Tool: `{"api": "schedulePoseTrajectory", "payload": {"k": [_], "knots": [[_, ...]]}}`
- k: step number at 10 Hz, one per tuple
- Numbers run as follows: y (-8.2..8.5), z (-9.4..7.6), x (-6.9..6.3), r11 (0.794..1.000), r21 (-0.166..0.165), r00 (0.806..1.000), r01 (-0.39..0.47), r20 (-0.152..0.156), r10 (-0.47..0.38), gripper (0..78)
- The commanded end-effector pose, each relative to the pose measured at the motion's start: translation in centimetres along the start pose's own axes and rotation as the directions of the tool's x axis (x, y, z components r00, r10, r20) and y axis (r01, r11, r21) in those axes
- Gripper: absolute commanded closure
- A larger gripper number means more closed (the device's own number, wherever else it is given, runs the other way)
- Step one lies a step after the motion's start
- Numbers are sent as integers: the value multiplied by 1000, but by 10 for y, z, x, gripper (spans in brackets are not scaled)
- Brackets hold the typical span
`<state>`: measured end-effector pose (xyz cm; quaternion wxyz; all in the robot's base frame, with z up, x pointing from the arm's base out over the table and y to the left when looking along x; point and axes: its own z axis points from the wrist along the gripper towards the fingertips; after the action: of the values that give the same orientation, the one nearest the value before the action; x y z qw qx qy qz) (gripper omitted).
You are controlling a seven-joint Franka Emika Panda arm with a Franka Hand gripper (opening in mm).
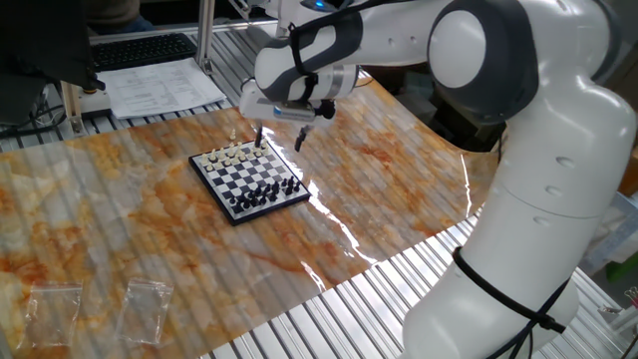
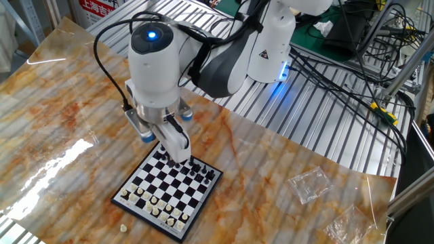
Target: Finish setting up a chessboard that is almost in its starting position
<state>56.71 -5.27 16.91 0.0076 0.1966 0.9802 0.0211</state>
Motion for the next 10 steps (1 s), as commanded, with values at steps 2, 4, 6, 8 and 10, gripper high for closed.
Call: {"api": "schedulePoseTrajectory", "payload": {"k": [2, 4, 6, 8, 10], "knots": [[11, 5, -36, 1000, 5, 1000, -10, 3, 10, 1], [15, 9, -51, 1000, 4, 1000, -8, 4, 8, 1], [23, 13, -65, 1000, 7, 1000, -20, 7, 20, 1], [31, 15, -79, 1000, 9, 1000, -27, 8, 27, 1], [36, 15, -92, 1000, 8, 1000, -26, 8, 26, 1]]}}
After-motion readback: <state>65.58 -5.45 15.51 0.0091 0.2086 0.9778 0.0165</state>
